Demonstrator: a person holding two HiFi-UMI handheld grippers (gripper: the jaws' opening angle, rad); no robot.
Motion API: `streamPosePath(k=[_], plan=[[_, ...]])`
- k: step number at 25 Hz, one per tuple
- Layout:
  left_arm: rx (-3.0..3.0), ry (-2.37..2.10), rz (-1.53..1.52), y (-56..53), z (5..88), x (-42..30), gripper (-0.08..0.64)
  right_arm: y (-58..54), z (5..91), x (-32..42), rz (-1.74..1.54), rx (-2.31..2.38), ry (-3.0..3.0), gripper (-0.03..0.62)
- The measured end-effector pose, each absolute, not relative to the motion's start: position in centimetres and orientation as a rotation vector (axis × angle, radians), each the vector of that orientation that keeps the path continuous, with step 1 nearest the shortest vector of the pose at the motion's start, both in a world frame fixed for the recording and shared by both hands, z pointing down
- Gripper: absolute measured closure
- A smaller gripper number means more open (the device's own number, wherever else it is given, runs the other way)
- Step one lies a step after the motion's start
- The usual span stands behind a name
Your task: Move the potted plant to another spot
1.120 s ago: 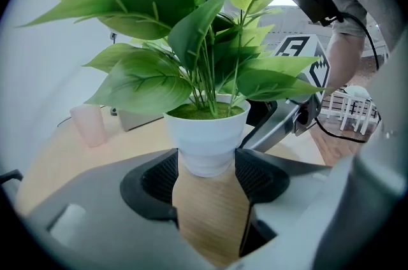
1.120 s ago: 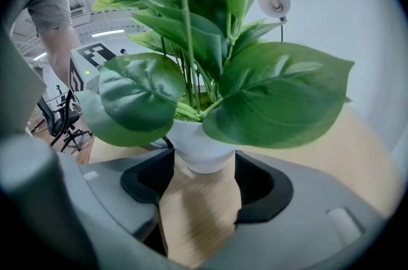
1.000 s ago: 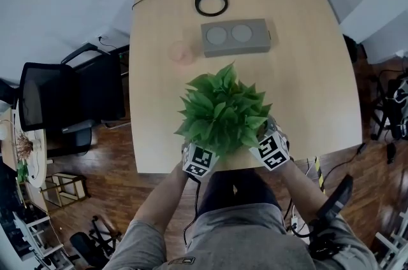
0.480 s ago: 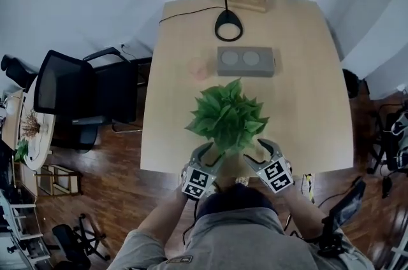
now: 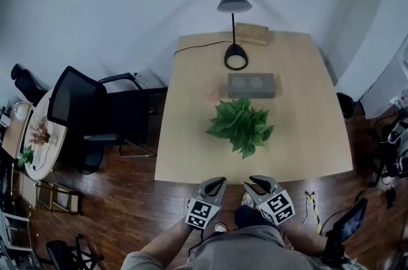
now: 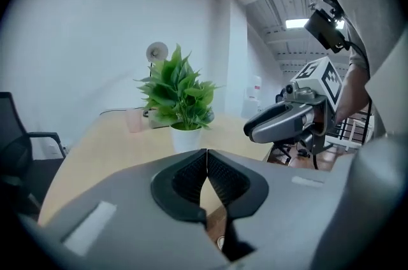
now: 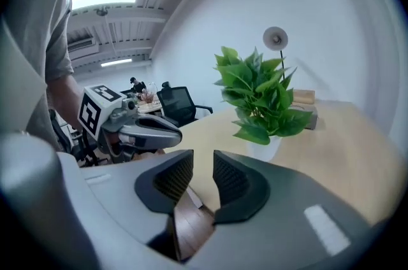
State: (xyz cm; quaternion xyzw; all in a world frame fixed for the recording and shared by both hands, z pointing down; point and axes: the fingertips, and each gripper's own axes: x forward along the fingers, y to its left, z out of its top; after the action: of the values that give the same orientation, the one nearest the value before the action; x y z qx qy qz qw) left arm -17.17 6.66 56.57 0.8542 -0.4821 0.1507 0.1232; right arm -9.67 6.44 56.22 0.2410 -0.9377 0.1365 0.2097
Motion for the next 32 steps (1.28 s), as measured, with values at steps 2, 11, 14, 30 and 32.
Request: streamPosePath(k=[2,11,14,30,32], plan=[[2.521,-1.39,0.391,8.2,55.0,-17.5,0.558,8.5,54.5,-10.4,0.373,0.702,-2.631,0.5],[2.5,-1.274,0.268,17.4,52.3,-17.5,0.558,18.6,51.5,-10.0,0.436,0.848,-2.616,0.586],[2.516,-1.237,0.265,19.1,51.7,-16.4,0.558,20.1,51.2,-9.0,0.443,0.857,-2.601,0.586],[2.522,-1.348,0.134,21.6,47.3,-13.3,0.558,21.7,47.2,-7.5,0.41,0.837,-2.735,0.586],[2.519,-1.361,0.13,21.8,47.3,-13.4,0.558,21.9,47.1,-7.4,0.403,0.838,-2.739,0.586]])
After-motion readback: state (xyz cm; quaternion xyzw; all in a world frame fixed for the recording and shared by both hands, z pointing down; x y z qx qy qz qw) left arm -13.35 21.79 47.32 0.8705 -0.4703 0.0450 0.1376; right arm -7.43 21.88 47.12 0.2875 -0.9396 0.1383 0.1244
